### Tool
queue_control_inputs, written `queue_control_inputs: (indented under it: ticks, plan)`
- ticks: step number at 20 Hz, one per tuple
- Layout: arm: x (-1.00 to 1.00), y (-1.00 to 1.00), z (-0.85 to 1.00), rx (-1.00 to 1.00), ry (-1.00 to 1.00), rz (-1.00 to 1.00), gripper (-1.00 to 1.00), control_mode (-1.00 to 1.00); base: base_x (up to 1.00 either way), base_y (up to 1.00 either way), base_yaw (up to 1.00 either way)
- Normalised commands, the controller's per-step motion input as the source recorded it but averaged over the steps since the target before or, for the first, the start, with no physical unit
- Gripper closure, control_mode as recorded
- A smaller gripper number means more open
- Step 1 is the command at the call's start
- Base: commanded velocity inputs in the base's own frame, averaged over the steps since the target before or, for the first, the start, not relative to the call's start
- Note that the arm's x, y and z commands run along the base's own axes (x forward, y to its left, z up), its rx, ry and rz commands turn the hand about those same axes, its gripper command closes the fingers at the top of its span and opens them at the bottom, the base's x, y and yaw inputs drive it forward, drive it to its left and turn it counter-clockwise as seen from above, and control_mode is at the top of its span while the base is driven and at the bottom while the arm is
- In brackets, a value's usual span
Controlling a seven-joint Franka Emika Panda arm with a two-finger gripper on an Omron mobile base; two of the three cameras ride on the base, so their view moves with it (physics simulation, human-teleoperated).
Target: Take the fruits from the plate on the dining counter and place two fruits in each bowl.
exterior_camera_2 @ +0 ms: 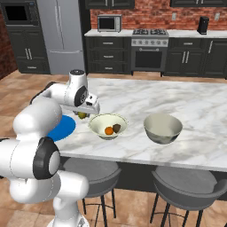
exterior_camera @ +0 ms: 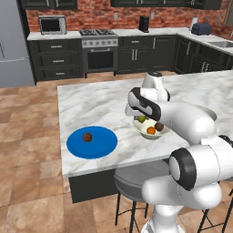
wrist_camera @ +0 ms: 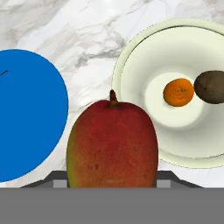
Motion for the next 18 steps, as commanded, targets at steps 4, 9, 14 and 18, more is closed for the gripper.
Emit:
queue_control_inputs:
  ticks: [4,9,14,18]
  plan:
    - [0.0,-1.0,0.03,0.0,0.0,-0.15,1.0,-1.0,0.0,0.0,0.0]
    - [0.02,-1.0,0.0,0.0,0.0,-0.15,1.0,-1.0,0.0,0.0,0.0]
    - [0.14,-1.0,0.0,-0.05,0.0,-0.15,1.0,-1.0,0.0,0.0,0.0]
    - [0.13,-0.98,0.0,-0.1,0.0,-0.16,1.0,-1.0,0.0,0.0,0.0]
